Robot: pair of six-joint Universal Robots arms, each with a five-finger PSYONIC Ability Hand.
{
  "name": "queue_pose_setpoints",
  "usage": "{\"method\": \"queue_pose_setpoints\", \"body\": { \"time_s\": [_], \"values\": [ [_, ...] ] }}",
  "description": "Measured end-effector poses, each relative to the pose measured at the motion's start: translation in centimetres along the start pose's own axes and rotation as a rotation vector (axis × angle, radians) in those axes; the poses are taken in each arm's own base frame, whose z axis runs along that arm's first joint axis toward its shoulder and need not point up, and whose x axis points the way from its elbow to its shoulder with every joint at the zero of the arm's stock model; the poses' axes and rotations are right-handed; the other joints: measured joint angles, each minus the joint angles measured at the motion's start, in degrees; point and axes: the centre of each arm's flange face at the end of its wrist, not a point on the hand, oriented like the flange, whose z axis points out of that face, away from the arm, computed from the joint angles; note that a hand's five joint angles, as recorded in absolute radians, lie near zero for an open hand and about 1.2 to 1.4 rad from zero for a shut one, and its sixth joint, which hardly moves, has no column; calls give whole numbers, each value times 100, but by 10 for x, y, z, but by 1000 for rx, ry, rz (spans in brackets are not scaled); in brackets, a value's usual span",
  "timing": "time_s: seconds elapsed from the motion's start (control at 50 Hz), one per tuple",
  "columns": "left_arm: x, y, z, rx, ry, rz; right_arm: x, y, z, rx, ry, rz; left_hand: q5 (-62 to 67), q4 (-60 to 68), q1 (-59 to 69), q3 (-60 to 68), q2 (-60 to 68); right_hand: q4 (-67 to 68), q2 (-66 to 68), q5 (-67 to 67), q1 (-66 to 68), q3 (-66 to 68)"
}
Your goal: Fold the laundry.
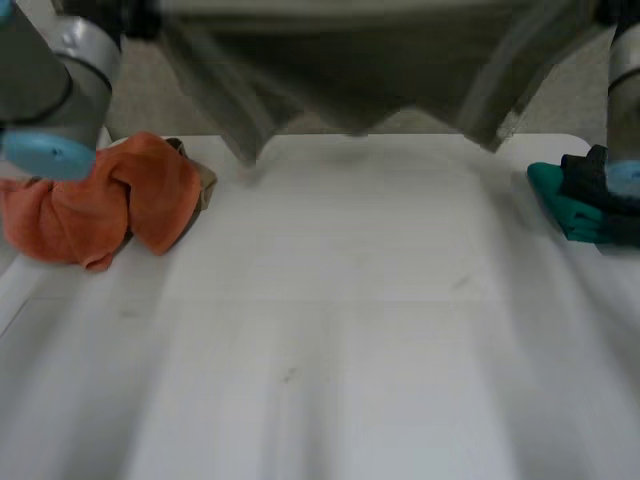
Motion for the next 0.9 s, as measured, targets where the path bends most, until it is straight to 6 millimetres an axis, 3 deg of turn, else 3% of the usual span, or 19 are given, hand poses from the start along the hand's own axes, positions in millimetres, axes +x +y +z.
{"method": "queue_pose_setpoints", "body": {
  "time_s": [0.02, 0.04, 0.1, 0.12, 0.14, 0.16, 0.18, 0.24, 0.26, 0.32, 0.36, 0.38, 0.4, 0.56, 0.58, 0.66, 0.82, 0.86, 0.9],
  "values": [
    [4, 15, -5, -44, 15, -2, -3, 5, -4, -20, -15, -1, 0, 0, 0, 0, 0, 0, 0, 0, 0, 0],
    [11, 35, -12, -103, 36, -2, -11, 23, -16, -88, -59, -4, 0, 0, 0, 0, 0, 0, 0, 0, 0, 0],
    [21, 64, -24, -181, 73, 0, -19, 43, -31, -167, -109, -7, 0, 0, 0, 0, 1, 0, 0, 0, 0, 0],
    [21, 64, -24, -181, 73, 0, -19, 43, -31, -167, -109, -7, 0, 0, 0, 0, 1, 0, 0, 0, 0, 0],
    [29, 87, -35, -238, 107, 2, -25, 56, -41, -218, -142, -9, 0, 0, 0, 0, 1, 0, 0, 0, 0, 0],
    [34, 97, -41, -266, 125, 5, -32, 70, -56, -282, -187, -10, 0, 0, 0, 0, 1, 0, 0, 0, 0, 0],
    [34, 97, -41, -266, 125, 5, -32, 70, -56, -282, -187, -10, 0, 0, 0, 0, 1, 0, 0, 0, 0, 0],
    [50, 136, -69, -378, 203, 23, -46, 95, -90, -422, -291, -7, 0, 0, 0, 0, 3, 0, 0, 0, 0, 0],
    [50, 136, -69, -378, 203, 23, -46, 95, -90, -422, -291, -7, 0, 0, 0, 0, 3, 0, 0, 0, 0, 0],
    [59, 158, -93, -470, 260, 54, -56, 112, -125, -545, -383, -2, 0, 0, 0, 0, 3, 0, 0, 0, 0, 0],
    [59, 158, -93, -470, 260, 54, -56, 112, -125, -545, -383, -2, 0, 0, 0, 0, 3, 0, 0, 0, 0, 0],
    [62, 170, -112, -544, 299, 87, -60, 120, -146, -611, -434, 0, 0, -10, -4, -11, -9, 0, 0, 0, 0, 0],
    [62, 174, -120, -578, 316, 104, -61, 121, -150, -622, -443, 0, 0, -23, -6, -19, -27, 0, 0, 0, 0, 0],
    [58, 180, -145, -676, 369, 166, -60, 124, -167, -662, -485, 0, 0, -246, -24, -213, -228, 0, 0, 0, 0, 0],
    [56, 177, -152, -698, 385, 188, -58, 122, -169, -661, -493, -1, -1621, -1934, -1821, -1887, -1929, 0, 0, 0, 0, 0],
    [54, 171, -159, -705, 400, 204, -58, 121, -170, -659, -500, -5, -2316, -2614, -2330, -2525, -2570, 0, 0, 0, 0, 0],
    [54, 169, -163, -676, 396, 218, -57, 122, -171, -668, -503, -12, -1760, -2043, -1715, -2006, -2031, 0, 0, 0, 0, 0],
    [54, 170, -165, -666, 397, 228, -55, 122, -172, -676, -503, -13, -437, -688, -261, -665, -672, 0, 0, 0, 0, 0],
    [54, 170, -166, -664, 400, 234, -54, 122, -173, -680, -503, -14, 64, -143, 68, -132, -136, 0, 0, 0, 0, 0]
  ]
}}
